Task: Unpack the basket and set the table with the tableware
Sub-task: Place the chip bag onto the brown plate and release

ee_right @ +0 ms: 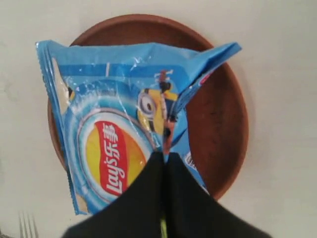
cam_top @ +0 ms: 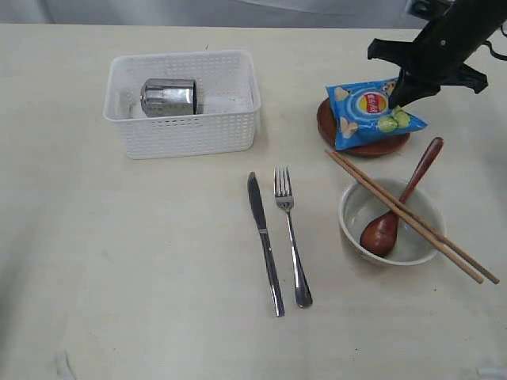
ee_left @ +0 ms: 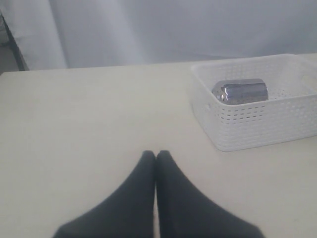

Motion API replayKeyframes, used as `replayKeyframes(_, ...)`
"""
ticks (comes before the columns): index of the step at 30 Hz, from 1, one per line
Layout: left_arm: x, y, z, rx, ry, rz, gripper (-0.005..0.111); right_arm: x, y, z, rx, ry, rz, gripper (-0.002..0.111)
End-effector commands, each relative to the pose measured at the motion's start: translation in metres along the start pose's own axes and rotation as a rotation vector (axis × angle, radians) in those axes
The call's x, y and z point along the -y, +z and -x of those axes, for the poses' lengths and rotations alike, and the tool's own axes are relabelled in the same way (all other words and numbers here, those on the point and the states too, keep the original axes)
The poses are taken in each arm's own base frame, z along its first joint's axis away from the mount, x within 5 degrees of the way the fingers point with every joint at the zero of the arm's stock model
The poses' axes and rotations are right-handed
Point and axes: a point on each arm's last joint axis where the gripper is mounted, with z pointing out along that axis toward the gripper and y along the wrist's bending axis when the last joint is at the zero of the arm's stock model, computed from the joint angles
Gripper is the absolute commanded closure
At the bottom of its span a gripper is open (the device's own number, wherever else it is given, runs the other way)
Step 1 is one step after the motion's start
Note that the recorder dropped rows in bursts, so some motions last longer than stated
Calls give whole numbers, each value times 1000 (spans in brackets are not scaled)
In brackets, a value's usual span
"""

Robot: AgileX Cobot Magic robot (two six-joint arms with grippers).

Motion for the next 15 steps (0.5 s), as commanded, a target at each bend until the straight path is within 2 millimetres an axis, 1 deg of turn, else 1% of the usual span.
replayKeyframes(1, 0, 0, 0, 12, 1, -8, 107, -6, 0, 0, -1, -5, 13, 109)
replayKeyframes(8, 0, 0, 0, 12, 1, -8, 107, -7, 0, -2, -20, -1, 22, 108)
replayKeyframes(9, 0, 0, 0, 12, 1, -8, 107, -7, 0, -2, -22, -1, 22, 104)
replayKeyframes(10, 0, 0, 0, 12, 1, -8, 107, -7, 0, -2, -25, -1, 22, 94)
replayKeyframes(12, 0, 0, 0, 12, 1, -8, 107, -7, 0, -3, -29, -1, 22, 71)
replayKeyframes(14, 0, 0, 0, 12, 1, -8, 107, -7, 0, -3, -29, -1, 22, 58)
replayKeyframes(15, 0, 0, 0, 12, 1, -8, 107, -7, -1, -3, -26, -2, 23, 55)
